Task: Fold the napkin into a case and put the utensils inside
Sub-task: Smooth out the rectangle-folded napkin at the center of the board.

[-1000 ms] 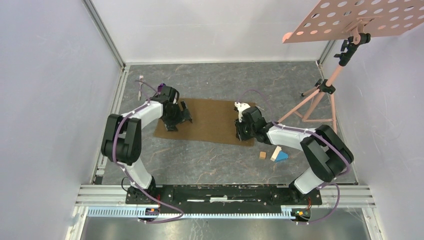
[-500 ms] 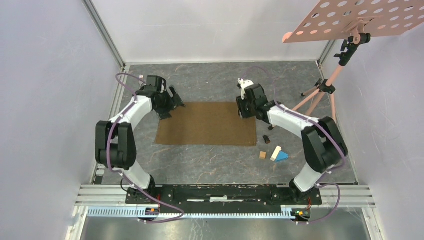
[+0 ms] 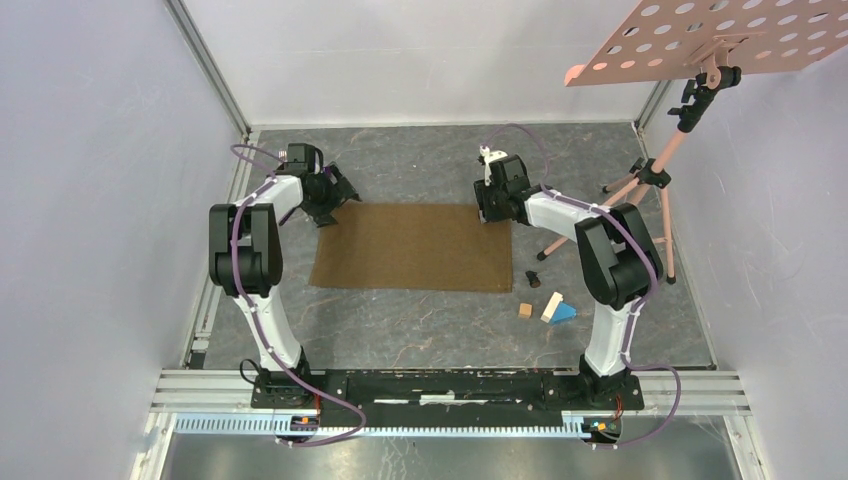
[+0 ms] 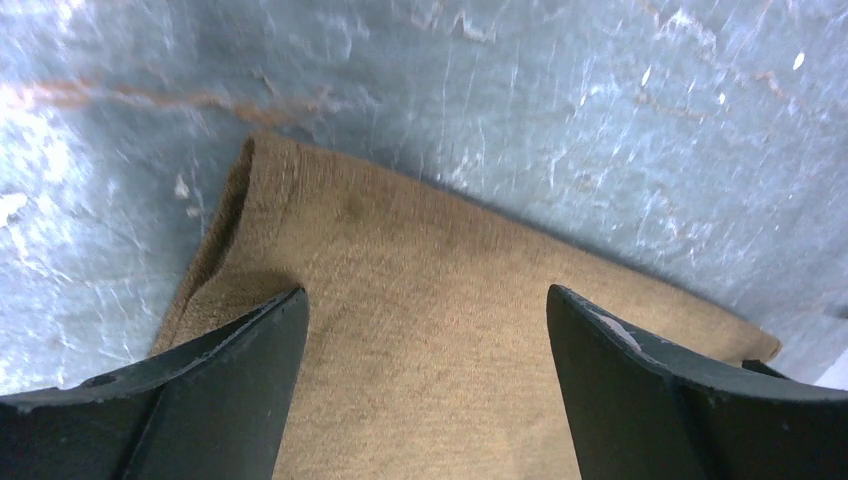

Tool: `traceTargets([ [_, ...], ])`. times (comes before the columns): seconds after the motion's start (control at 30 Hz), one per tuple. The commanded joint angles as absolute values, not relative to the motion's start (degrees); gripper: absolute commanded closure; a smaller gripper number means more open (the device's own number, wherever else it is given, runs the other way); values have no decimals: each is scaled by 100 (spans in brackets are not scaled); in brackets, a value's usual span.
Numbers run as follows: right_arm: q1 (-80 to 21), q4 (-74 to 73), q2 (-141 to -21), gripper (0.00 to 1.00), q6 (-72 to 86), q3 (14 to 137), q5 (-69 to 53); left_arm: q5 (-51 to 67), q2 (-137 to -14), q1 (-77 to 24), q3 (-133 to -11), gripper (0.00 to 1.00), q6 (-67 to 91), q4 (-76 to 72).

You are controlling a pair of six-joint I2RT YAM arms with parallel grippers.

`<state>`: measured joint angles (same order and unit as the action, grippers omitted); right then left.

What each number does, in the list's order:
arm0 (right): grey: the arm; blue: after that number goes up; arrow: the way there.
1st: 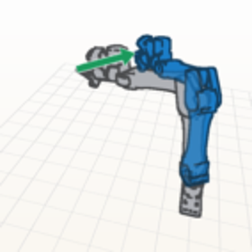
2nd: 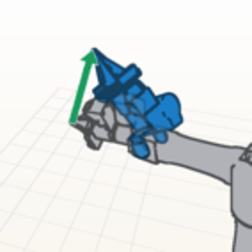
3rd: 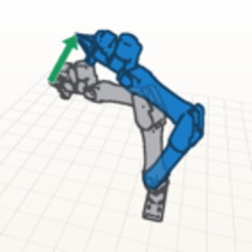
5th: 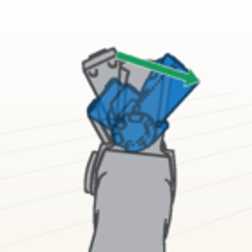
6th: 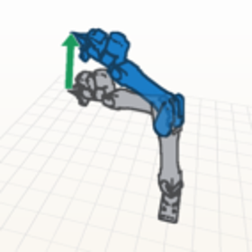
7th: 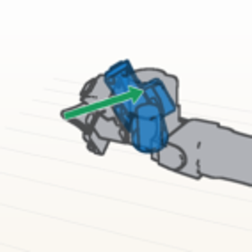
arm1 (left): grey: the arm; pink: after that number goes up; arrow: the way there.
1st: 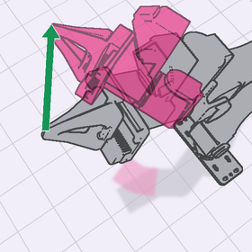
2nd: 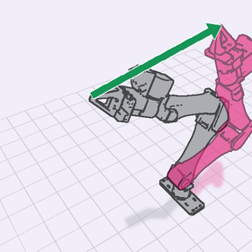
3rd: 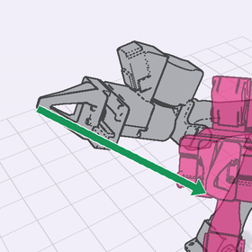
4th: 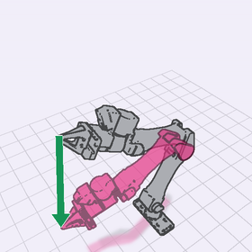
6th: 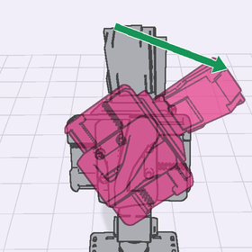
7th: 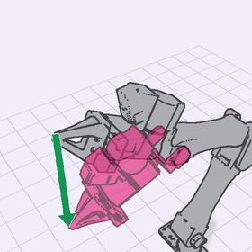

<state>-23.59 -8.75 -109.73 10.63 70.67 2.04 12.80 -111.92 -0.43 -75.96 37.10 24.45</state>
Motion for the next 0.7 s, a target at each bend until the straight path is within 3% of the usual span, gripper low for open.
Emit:
traceTargets([
  [0.0, -2219, -535, -11158, 52, 1007, 7187, 244, 1188, -11363, -9, -7890, 6, 3854, 2160],
  [0.23, -1924, -596, -11422, 50, 802, 7113, 498, 836, -11370, 386, -7659, 6, 3737, 2379],
  [0.4, -1966, -1039, -11036, 41, 687, 7428, 496, 894, -11031, 370, -7763, 5, 3676, 2545],
  [0.53, -2151, -1766, -10505, 27, 764, 7782, 564, 1328, -10411, 301, -7924, 5, 3662, 2744],
  [0.6, -2197, -1918, -10148, 2, 1039, 7540, 307, 1483, -9923, 227, -7877, 4, 3550, 2787],
  [0.67, -2184, -2030, -9880, 2, 1648, 7170, 129, 1613, -9486, 163, -7756, 1, 3417, 2812],
])
